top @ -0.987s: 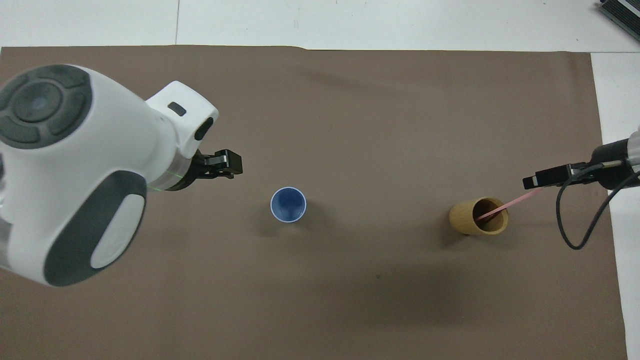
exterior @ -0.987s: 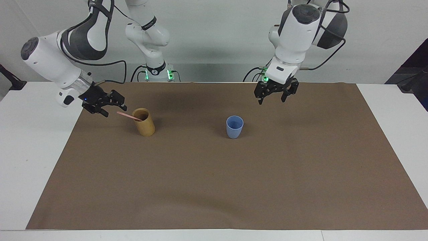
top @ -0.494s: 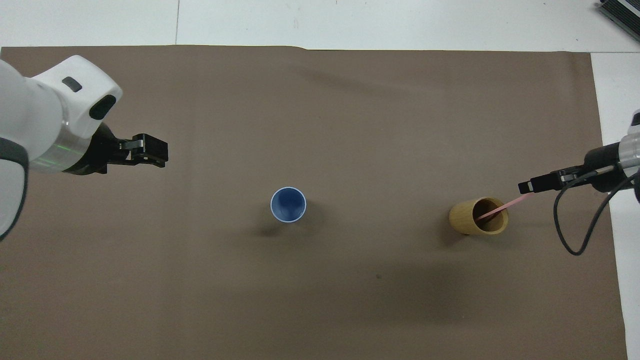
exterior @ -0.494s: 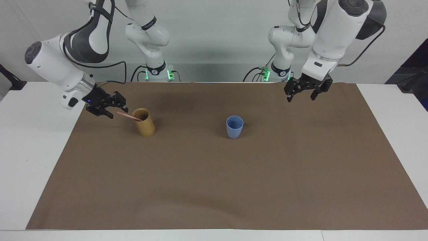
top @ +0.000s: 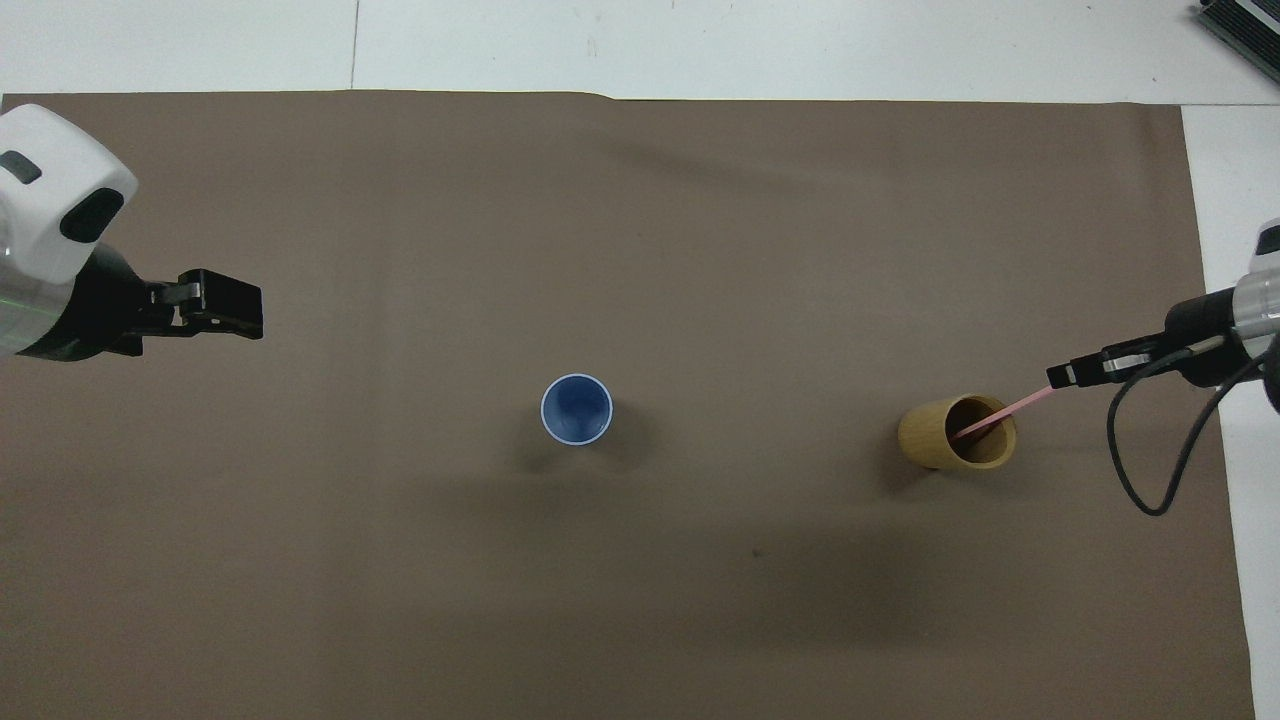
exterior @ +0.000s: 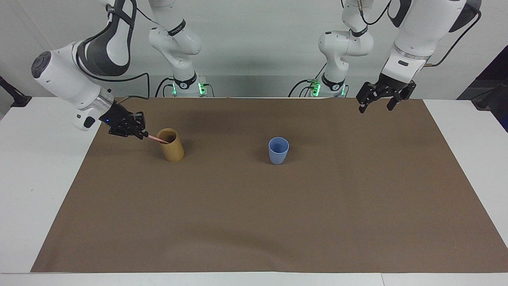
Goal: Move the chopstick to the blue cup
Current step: 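Release the blue cup and withdraw the left gripper while the right gripper reaches the stick, then grasp the pink stick in the tan cup with the right gripper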
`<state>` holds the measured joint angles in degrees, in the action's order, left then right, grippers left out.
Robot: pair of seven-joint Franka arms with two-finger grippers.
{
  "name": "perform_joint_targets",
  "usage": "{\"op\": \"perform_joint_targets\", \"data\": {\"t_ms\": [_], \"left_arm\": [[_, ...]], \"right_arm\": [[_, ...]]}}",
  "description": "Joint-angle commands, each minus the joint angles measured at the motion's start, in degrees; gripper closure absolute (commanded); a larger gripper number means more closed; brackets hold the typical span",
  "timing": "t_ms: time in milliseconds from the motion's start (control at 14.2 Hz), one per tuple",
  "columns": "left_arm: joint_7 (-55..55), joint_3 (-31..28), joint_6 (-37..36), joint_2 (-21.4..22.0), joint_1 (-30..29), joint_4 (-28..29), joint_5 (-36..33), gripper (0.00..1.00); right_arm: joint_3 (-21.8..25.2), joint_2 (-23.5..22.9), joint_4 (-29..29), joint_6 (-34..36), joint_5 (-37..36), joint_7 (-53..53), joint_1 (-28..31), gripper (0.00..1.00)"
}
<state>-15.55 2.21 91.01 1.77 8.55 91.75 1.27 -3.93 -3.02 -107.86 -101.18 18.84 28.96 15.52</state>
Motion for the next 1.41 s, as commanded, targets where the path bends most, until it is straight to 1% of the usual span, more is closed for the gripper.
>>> {"op": "perform_joint_targets", "data": {"t_ms": [0, 282, 494, 635, 846, 917, 1058, 1340], "left_arm": [[0.79, 0.51, -2.68, 0.68, -3.19, -0.25, 0.05, 0.0], [0.52, 0.6, -2.77, 1.74, -3.37, -0.25, -0.04, 0.0], [0.26, 0.07, -2.68, 1.83, -3.37, -0.25, -0.04, 0.0], [0.26, -0.02, -2.68, 1.83, -3.37, -0.25, -0.04, 0.0], [0.17, -0.02, -2.5, 1.83, -3.37, -0.25, -0.04, 0.0], [0.17, -0.02, -2.5, 1.83, -3.37, -0.25, -0.04, 0.0], [0.17, 0.07, -2.77, 1.92, -4.24, 0.01, -0.04, 0.0], [0.08, -0.02, -2.68, 1.83, -5.47, 0.01, -0.04, 0.0]], "right_arm": [[-0.29, 0.3, -0.16, 0.37, 0.76, 1.88, 1.44, 1.0], [-0.29, 1.0, 0.37, 1.07, 0.85, 0.84, 0.74, 1.0], [-1.17, 2.66, 2.29, 3.61, 0.76, -3.37, 0.3, 1.0], [-2.57, 5.12, 3.0, 4.24, 0.85, -6.54, -0.05, 1.0], [-2.58, 9.86, 3.09, 4.67, 0.59, -12.16, -1.9, 1.0], [-2.58, 10.75, 3.09, 5.81, 0.5, -12.96, -1.9, 1.0], [-2.75, 11.81, 3.18, 6.0, 0.15, -13.41, -2.42, 1.0], [-2.84, 13.04, 4.94, 6.26, -4.94, -16.91, -6.37, 1.0]]}}
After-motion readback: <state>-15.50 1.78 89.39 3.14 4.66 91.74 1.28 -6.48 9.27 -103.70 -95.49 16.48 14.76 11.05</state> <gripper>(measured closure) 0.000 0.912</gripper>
